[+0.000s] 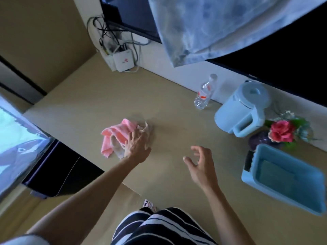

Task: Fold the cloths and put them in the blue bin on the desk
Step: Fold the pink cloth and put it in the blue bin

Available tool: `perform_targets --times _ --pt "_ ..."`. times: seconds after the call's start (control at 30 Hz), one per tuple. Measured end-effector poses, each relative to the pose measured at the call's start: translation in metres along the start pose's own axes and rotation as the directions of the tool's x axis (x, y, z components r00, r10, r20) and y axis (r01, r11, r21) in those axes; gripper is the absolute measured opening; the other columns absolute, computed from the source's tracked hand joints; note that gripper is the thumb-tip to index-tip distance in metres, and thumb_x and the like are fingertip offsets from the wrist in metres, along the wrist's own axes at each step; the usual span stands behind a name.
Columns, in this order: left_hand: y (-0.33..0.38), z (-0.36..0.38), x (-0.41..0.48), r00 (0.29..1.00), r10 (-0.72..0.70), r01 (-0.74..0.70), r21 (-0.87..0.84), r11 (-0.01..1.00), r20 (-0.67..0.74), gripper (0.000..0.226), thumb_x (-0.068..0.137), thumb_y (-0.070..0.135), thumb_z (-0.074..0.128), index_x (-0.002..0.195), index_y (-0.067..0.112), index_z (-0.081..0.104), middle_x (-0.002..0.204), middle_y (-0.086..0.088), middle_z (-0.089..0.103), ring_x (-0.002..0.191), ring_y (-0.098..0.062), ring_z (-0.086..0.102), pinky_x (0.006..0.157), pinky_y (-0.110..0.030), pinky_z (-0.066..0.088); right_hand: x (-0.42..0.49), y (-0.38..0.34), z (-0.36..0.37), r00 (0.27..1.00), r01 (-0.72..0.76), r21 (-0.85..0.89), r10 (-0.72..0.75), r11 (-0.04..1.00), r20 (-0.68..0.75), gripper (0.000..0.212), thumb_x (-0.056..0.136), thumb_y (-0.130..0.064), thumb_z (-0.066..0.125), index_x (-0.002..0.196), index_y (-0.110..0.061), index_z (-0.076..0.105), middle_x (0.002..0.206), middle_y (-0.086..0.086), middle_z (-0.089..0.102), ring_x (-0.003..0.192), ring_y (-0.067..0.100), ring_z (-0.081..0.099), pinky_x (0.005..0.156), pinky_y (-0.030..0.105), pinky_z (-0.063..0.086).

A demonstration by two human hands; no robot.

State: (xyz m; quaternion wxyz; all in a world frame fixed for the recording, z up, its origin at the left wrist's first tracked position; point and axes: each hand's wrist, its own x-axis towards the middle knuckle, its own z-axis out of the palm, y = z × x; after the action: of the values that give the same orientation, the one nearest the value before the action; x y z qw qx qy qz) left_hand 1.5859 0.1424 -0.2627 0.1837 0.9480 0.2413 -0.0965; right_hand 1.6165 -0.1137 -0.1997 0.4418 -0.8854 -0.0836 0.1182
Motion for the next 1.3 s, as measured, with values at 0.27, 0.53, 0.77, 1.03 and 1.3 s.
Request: perform_targets --times 0.27,0.53,0.77,1.03,1.3 --pt "-0.06 0.019 0.013 0.991 0.104 -0.108 -0.041 0.993 -0.09 0.042 0.073 0.007 0.073 0.114 0.011 0.064 0.116 -0.009 0.057 0.105 -0.032 0.054 0.069 -0.045 0.055 -0.009 0.002 0.014 0.997 -0.058 -0.073 0.062 0.996 0.048 0.038 0.084 -0.021 0.076 0.118 -0.019 0.06 0.118 0.001 0.05 0.103 0.015 0.061 0.087 0.036 0.054" --pt "-0.028 -0.068 0.012 0.902 0.011 -0.217 -0.432 0.876 -0.431 0.031 0.077 0.009 0.042 0.099 0.005 0.064 0.086 -0.01 0.069 0.072 -0.022 0.056 0.063 -0.029 0.04 -0.004 -0.016 0.013 0.998 -0.046 -0.031 0.047 0.998 0.037 0.036 0.084 -0.021 0.075 0.116 -0.021 0.059 0.114 0.0 0.057 0.098 0.011 0.064 0.089 0.044 0.054" --pt "0.038 -0.171 -0.019 0.87 0.317 -0.488 -0.577 0.655 -0.377 0.023 0.08 0.006 0.051 0.092 0.013 0.069 0.084 0.002 0.072 0.074 -0.013 0.065 0.061 -0.025 0.049 0.01 -0.095 -0.01 0.975 0.197 0.175 -0.212 0.965 0.072 0.06 0.08 -0.027 0.078 0.133 -0.023 0.05 0.129 -0.006 0.057 0.12 0.004 0.055 0.102 0.029 0.046" --pt "0.102 -0.189 -0.048 0.804 0.529 -0.552 -0.667 0.5 -0.27 0.009 0.088 0.001 0.066 0.092 0.007 0.07 0.084 -0.001 0.074 0.075 -0.015 0.07 0.065 -0.024 0.054 0.015 -0.144 -0.065 0.913 0.224 0.385 -0.331 0.895 0.237 0.045 0.079 -0.014 0.075 0.12 -0.015 0.06 0.106 -0.007 0.071 0.099 0.008 0.066 0.085 0.027 0.052" --pt "0.13 -0.181 -0.047 0.789 0.558 -0.584 -0.596 0.551 -0.257 0.008 0.083 0.007 0.064 0.086 0.014 0.068 0.076 0.001 0.071 0.065 -0.006 0.058 0.06 -0.029 0.048 0.0 -0.121 -0.109 0.969 0.189 0.389 -0.235 0.902 0.074 0.023 0.092 -0.012 0.055 0.072 -0.001 0.051 0.066 0.0 0.043 0.066 0.01 0.037 0.059 0.028 0.027"
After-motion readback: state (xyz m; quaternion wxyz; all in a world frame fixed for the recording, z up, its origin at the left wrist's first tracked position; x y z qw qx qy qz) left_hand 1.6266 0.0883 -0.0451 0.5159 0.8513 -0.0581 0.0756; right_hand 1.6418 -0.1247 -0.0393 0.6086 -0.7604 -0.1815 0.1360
